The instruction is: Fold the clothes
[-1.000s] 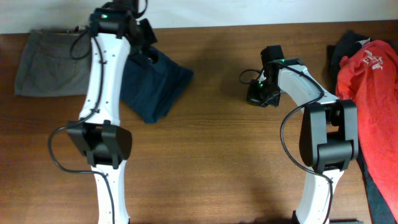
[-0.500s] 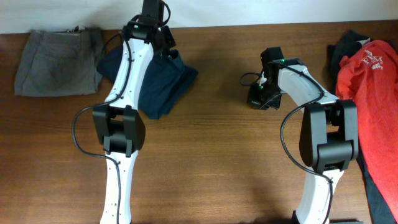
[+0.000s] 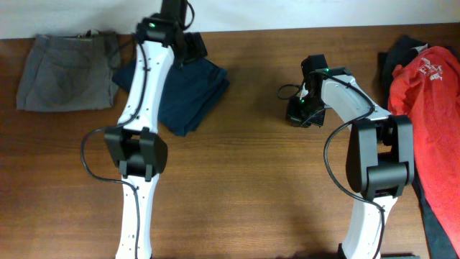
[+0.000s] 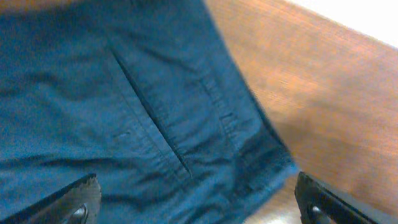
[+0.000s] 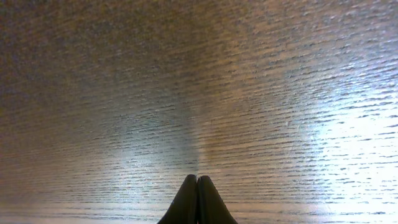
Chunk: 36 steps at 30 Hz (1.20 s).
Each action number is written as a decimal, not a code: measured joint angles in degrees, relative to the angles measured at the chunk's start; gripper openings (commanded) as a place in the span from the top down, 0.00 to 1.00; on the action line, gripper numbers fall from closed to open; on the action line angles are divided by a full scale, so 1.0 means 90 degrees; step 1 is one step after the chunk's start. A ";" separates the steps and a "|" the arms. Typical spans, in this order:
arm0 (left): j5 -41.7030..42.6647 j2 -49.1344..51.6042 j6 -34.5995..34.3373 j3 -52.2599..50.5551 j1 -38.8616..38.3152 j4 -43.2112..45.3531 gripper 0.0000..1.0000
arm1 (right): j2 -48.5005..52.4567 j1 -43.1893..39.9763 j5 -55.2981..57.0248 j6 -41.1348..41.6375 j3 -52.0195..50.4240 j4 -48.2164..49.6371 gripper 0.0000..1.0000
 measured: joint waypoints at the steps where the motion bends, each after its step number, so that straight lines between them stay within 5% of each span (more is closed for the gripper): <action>1: 0.0002 -0.0027 0.0058 0.0503 0.0051 -0.0505 0.01 | 0.0000 0.0000 0.0000 0.0002 0.0000 0.0005 0.96; 7: 0.0010 -0.0580 0.0335 0.2123 0.0559 -0.2324 0.01 | 0.0000 0.0000 0.0000 0.0000 0.0000 0.0002 0.96; 11: 0.0588 -0.1258 0.0653 0.2370 0.1253 -0.2531 0.01 | 0.0000 0.0000 0.0000 -0.0024 0.0000 -0.0024 0.81; 12: 0.0750 -0.1311 0.0695 0.2346 0.1372 -0.2531 0.01 | 0.0000 0.0000 -0.0002 -0.0036 0.0000 -0.0041 0.69; 15: 0.1158 -0.1333 0.0794 0.1666 0.1651 -0.2543 0.01 | 0.0000 0.0000 -0.0005 -0.0131 0.0000 -0.0255 0.39; 24: 0.1693 -0.1413 0.1372 0.0738 0.2276 -0.2550 0.01 | 0.0000 0.0000 0.0000 -0.0330 0.0036 -0.0386 0.21; 27: 0.1515 -0.2144 0.1443 0.0141 0.2183 -0.2545 0.01 | -0.0068 -0.0015 0.0002 -0.0328 0.0092 -0.0532 0.01; 32: 0.1399 -0.4129 0.1438 -0.1894 0.2132 -0.2363 0.01 | -0.0563 -0.0151 -0.0002 -0.0335 0.0418 -0.0945 0.01; 36: 0.1525 -0.4996 0.1438 -0.4056 0.2137 -0.1127 0.01 | -0.1205 -0.0316 0.0000 -0.0333 0.0799 -0.1219 0.01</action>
